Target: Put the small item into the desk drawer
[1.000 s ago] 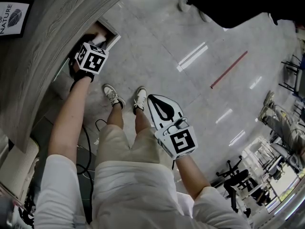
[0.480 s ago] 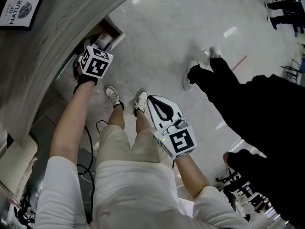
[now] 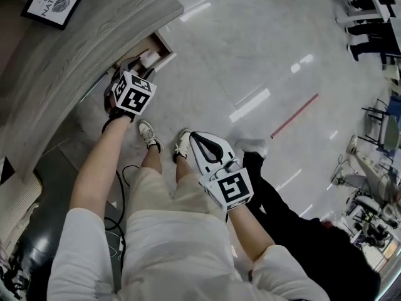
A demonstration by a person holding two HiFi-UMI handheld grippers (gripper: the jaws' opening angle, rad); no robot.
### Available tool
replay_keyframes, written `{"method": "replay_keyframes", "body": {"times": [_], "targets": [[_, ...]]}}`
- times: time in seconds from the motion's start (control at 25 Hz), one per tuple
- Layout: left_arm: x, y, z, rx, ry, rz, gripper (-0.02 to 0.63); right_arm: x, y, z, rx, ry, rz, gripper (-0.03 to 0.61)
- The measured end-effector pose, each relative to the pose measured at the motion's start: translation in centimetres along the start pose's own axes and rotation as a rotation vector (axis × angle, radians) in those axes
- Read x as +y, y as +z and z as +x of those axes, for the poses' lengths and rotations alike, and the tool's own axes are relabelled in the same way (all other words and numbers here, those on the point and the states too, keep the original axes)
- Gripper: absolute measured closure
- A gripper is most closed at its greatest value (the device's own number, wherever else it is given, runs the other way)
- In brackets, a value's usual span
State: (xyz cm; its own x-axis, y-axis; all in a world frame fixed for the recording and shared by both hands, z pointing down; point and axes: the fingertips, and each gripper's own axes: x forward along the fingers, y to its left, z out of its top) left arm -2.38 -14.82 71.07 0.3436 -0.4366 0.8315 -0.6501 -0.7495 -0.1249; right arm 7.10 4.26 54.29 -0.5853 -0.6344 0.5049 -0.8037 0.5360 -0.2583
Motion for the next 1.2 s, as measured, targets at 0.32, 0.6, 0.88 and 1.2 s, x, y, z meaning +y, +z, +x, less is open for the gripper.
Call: {"method": "replay_keyframes", "body": {"times": [0.32,0.6,0.88,1.2], "targets": [[1.8,0.2,-5.1,-0.056,0.039,-0.077,0.423,2.3,3.2,-0.6,-0.003,0.047,-0.071,0.581],[4.5,1.3,-10.1,-0.137,0.078,-0.152,0.593,3.0,6.7,-0.6,-0.025,0.073,-0.129,0.581],[7.2,3.2,-16.8,-0.225,0.112,-0.273,0.607,4.0,10.9,-1.3,-0.076,0.106,-0.177,0.581],[9.7,6.3,-25.6,-0.436,0.189,-0.351,0.607,4.4,17.9,-3.0,-0.205,0.158,-0.219,0.581]]}}
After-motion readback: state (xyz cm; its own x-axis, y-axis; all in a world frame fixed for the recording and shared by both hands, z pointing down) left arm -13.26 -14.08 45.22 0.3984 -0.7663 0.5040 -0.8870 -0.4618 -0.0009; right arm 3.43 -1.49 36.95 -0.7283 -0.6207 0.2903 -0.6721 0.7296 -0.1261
